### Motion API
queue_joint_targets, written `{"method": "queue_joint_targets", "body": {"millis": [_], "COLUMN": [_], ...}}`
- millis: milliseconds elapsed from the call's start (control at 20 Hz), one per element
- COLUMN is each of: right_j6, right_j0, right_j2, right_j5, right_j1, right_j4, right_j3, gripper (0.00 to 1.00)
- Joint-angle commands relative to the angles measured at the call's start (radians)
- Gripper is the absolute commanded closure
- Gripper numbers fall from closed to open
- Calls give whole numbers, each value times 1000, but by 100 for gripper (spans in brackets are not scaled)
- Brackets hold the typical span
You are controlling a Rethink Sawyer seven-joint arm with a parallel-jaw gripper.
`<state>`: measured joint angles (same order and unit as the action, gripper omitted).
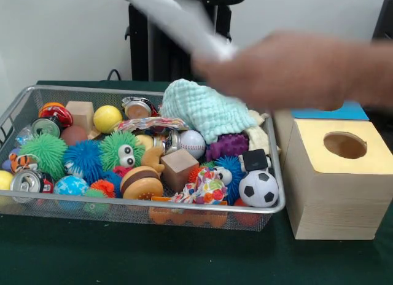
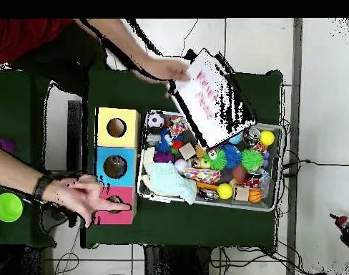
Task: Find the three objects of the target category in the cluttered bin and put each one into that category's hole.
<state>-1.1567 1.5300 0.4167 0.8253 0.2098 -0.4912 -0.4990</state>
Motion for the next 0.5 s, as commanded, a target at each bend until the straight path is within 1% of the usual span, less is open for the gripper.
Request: {"method": "queue_joint_targets", "body": {"millis": [50,100,150,200,250,300,350,500], "right_j6": [607,690,706,701,721,756,768,833], "right_j0": [30,43,48,54,60,68,73,95], "right_j2": [471,589,653,751,818,904,965,1205], "right_j5": [133,124,134,172,176,161,155,168], "right_j1": [110,132,142,154,162,178,186,226], "right_j4": [-124,-160,-206,-298,-353,-404,-453,-641], "right_j3": [283,289,297,314,320,324,328,348], "gripper": [0,0,0,0,0,0,0,0]}}
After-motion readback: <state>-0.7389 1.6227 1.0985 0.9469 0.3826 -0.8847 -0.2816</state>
